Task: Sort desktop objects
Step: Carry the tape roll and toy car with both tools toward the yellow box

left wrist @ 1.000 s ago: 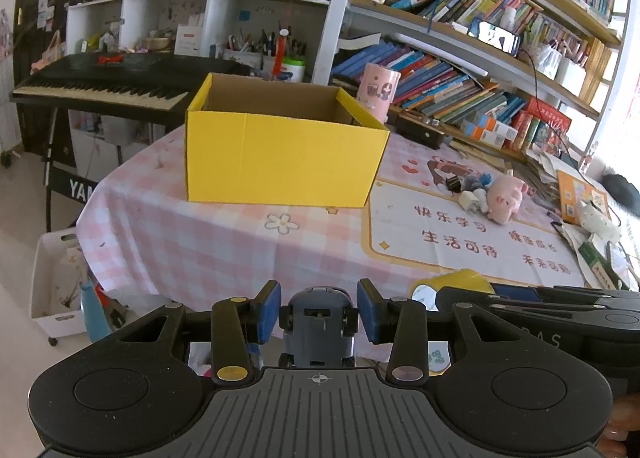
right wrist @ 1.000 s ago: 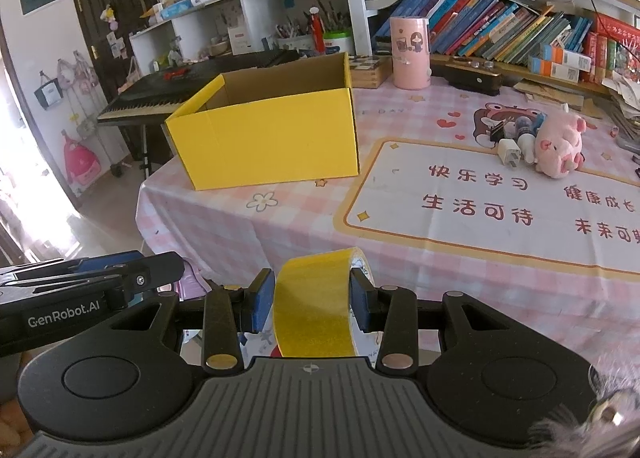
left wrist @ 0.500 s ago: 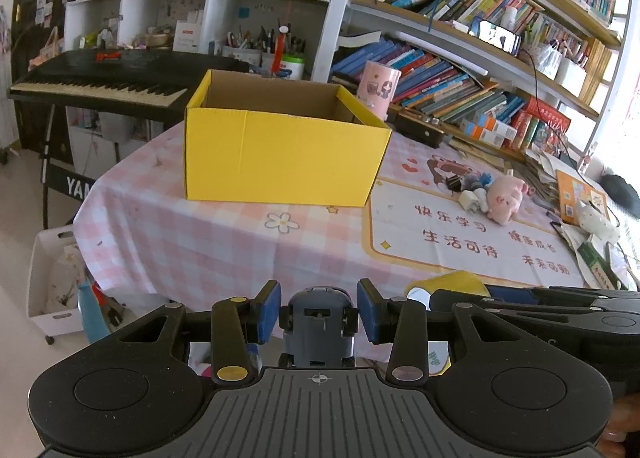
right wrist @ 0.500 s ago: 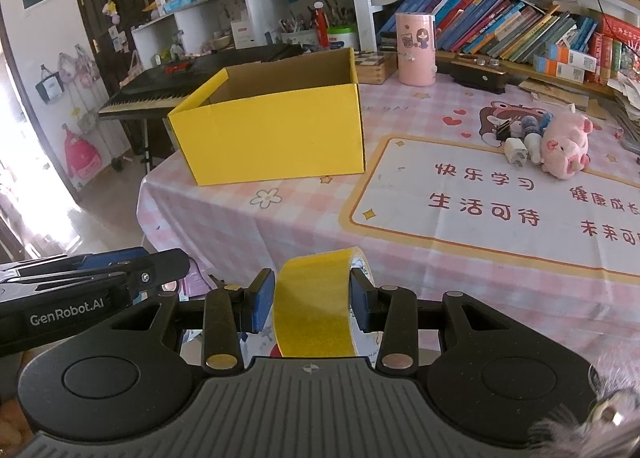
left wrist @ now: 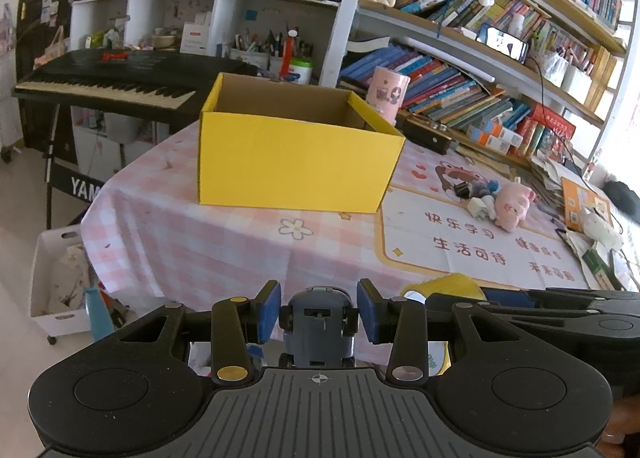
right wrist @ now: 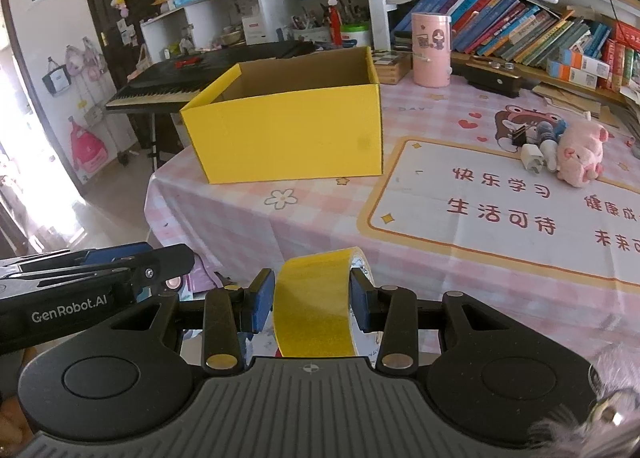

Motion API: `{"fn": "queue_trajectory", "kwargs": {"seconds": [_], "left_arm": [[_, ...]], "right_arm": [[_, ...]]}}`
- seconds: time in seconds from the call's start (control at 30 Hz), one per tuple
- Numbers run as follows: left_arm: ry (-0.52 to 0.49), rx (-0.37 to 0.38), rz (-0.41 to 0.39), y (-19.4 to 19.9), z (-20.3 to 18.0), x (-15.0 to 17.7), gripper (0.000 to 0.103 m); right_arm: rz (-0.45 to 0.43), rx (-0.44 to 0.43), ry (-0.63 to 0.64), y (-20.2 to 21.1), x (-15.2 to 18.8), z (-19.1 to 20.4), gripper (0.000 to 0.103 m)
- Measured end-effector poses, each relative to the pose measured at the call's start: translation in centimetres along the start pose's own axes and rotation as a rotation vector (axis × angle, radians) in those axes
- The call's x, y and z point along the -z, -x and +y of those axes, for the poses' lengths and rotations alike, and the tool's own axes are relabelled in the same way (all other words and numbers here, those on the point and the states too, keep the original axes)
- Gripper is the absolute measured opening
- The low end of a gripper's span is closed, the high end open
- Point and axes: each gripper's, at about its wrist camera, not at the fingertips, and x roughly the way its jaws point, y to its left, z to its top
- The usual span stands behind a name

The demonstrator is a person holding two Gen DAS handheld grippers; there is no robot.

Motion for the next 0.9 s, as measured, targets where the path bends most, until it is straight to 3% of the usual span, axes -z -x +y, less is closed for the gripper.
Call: {"fn": "queue_trajectory", "kwargs": {"seconds": [0.57,0.9], "left_arm": [[0.006,-0.021,-0.021,0.3,0.3,-0.1,0.04],[-0.006,0.002,-0.086,0.4,-0.3,-2.7,0.04]], "right_arm": [[0.018,-0.032,0.042,-1.0,-0.5,0.9,0.038],[-0.049,-0.055,0.05,-0.3,-3.6,0.2,0.038]]}}
